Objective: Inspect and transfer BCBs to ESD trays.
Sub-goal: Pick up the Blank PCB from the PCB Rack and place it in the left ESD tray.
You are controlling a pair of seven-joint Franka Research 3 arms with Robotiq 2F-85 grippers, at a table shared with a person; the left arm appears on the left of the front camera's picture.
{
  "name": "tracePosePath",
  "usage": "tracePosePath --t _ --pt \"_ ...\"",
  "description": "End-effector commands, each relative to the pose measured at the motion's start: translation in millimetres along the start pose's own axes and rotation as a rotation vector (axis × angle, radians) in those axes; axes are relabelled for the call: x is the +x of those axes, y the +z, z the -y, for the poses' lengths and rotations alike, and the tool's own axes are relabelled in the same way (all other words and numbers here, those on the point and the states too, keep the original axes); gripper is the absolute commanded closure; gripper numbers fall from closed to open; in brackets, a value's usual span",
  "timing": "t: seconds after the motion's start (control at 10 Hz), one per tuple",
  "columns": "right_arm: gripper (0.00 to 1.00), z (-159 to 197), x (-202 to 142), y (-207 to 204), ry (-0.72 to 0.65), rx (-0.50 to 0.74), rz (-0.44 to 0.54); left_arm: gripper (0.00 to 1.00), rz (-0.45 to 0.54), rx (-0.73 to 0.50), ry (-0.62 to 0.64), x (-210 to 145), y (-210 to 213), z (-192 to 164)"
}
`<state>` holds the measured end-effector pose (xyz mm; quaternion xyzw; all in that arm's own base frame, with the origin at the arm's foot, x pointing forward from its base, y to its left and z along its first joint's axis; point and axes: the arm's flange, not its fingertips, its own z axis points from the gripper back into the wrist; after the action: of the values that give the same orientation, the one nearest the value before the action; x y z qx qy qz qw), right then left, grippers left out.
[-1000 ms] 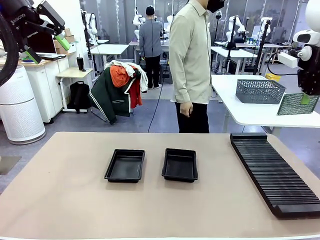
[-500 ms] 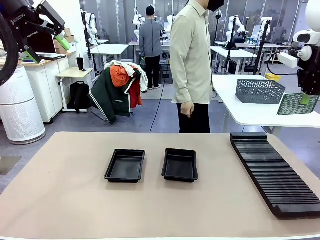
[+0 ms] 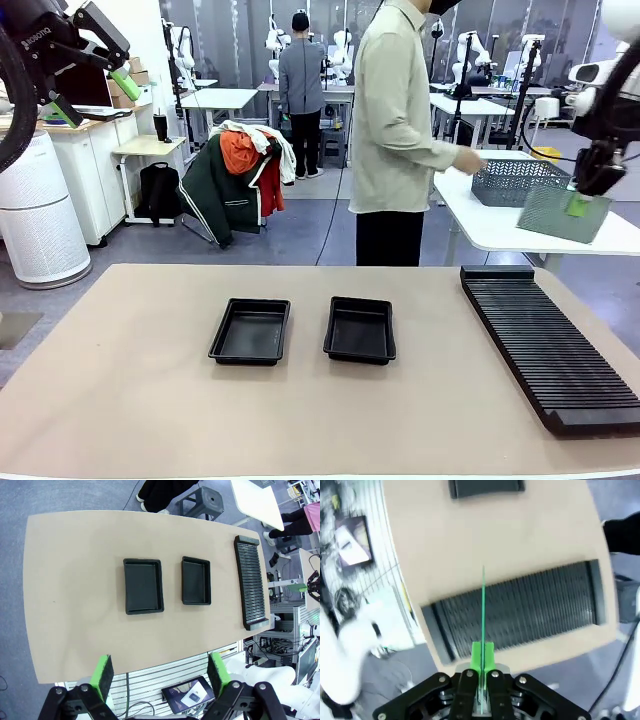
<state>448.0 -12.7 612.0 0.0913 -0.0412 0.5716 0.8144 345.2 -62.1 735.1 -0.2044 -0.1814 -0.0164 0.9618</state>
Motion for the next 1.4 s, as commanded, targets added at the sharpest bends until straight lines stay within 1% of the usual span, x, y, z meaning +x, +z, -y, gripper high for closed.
tracePosePath --t 0.0,0.1,0.3,0.6,0.9,1.1,1.2,1.3 --pt "0.98 -0.6 25.2 -8.1 -0.195 0.069 0.141 0.00 -0.012 0.012 -0.002 0.8 1.2 -1.5" --pt "0.98 -4.2 38.7 -23.1 -0.313 0.127 0.183 0.00 -0.012 0.012 -0.002 0.8 1.2 -1.5" --pt "0.98 -11.3 61.2 -52.6 -0.483 0.238 0.286 0.00 -0.012 0.012 -0.002 0.8 1.2 -1.5" --pt "0.98 -22.1 97.9 -105.6 -0.677 0.366 0.384 0.00 -0.012 0.012 -0.002 0.8 1.2 -1.5" --pt "0.98 -39.9 135.7 -168.8 -0.808 0.476 0.479 0.00 -0.012 0.012 -0.002 0.8 1.2 -1.5" --pt "0.98 -55.1 162.5 -212.2 -0.855 0.551 0.566 0.00 -0.012 0.012 -0.002 0.8 1.2 -1.5" --pt "0.98 -62.8 176.5 -231.5 -0.857 0.589 0.600 0.00 -0.012 0.012 -0.002 0.8 1.2 -1.5" --pt "0.98 -71.2 190.3 -250.5 -0.888 0.602 0.623 0.00 -0.012 0.012 -0.002 0.8 1.2 -1.5"
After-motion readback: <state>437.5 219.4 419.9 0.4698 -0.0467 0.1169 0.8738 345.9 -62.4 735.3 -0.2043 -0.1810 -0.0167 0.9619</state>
